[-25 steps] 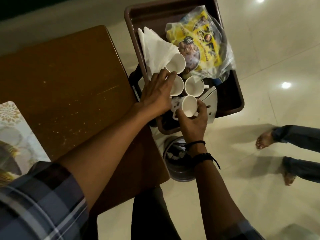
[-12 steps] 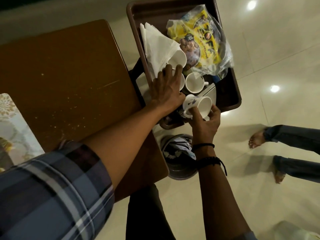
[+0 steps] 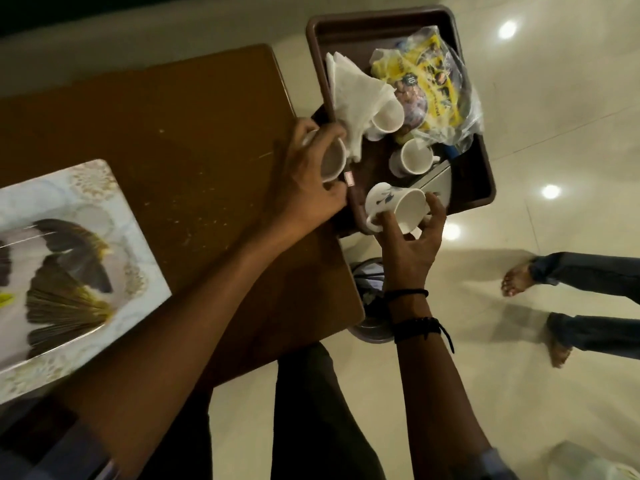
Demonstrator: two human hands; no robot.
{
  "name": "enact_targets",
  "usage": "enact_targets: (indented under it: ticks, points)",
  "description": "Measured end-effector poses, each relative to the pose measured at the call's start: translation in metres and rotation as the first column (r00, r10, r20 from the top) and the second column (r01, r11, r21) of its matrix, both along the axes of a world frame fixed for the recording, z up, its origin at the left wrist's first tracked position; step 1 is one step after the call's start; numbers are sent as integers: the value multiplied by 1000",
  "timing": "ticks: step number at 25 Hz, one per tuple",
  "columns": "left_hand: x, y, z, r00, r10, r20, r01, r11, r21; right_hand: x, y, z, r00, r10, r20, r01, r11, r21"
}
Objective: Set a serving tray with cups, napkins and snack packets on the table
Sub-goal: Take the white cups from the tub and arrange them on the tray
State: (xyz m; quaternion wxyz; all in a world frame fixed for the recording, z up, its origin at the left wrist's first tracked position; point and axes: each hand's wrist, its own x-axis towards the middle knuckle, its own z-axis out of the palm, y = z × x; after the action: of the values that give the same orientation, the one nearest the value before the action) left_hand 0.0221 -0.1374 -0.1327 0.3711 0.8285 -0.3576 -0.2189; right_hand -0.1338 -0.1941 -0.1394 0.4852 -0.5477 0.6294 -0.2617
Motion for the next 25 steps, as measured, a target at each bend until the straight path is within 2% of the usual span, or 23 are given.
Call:
enact_targets:
  ticks: [4,10,14,18,22,25]
  points:
    - [21,88,11,994,110,13,-110,991,75,27,62,12,974,218,-59,-221,975,-37]
    - [34,217,16,960,275,45,-278,946,163,74,157,14,880,473,-36,-471,881,51]
    - [43,300,5,927,365,90,-376,902,214,107,218,5,741,668,-76,-667,744,31]
    - [56,377,-8,873,473,119,-488,846,216,144,278,-14,590,797,-129,-802,597,19]
    - [75,434,-27,847,518,121,-531,811,247,173,331,-35,409,888,-210,-898,433,82]
    - [87,463,-45,848,522,94,-526,805,276,187,364,-46,382,901,-208,-903,412,125]
